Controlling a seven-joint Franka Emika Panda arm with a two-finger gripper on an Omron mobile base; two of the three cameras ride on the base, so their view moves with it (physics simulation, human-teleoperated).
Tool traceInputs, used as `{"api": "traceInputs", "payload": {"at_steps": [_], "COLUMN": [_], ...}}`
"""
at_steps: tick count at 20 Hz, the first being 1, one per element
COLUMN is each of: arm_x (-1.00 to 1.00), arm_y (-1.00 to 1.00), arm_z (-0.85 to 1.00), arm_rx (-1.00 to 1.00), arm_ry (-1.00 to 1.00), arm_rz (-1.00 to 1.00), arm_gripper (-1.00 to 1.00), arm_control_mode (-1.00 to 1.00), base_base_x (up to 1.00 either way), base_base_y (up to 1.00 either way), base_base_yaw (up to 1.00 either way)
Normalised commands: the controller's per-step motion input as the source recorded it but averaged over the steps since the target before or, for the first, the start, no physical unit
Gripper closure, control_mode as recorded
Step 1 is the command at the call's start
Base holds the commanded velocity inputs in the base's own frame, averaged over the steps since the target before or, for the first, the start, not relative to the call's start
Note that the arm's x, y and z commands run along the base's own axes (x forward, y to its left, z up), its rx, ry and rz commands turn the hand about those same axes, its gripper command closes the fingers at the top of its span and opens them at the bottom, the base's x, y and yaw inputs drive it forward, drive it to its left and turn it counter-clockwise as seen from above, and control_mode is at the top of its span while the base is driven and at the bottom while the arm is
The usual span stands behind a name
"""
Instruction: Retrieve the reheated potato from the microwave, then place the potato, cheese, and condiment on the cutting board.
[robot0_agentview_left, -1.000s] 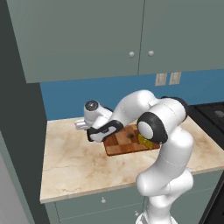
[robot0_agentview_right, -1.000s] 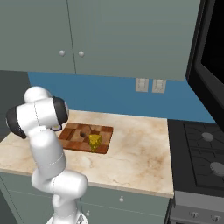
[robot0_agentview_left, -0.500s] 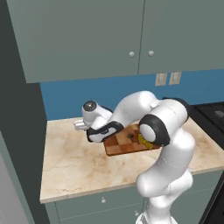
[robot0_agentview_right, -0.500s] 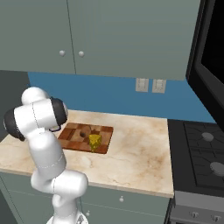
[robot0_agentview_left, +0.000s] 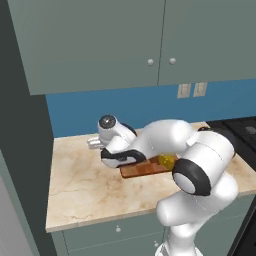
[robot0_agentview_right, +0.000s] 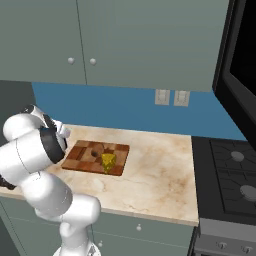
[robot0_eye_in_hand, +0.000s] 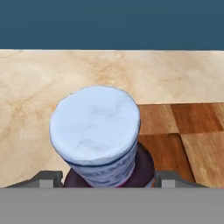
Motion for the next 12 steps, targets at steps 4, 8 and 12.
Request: {"api": "traceInputs", "payload": {"at_steps": [4,8,12], "arm_x": [-0.04,0.00,0.00], "arm_y": [-0.59,-0.53,-0.37], "arm_z": [0.35,0.11,0.00], "arm_rx": [0.00,0.00,0.00], "arm_ry": [0.00,0.00,0.00], "arm_rz": [-0.02,-0.01,0.00], "arm_gripper": [1.00,1.00,1.00], "arm_control_mode": [-1.00,-1.00,-1.00], "base_base_x": [0.00,0.00,0.00], "base_base_y": [0.00,0.00,0.00], "base_base_yaw": [0.00,0.00,0.00]}}
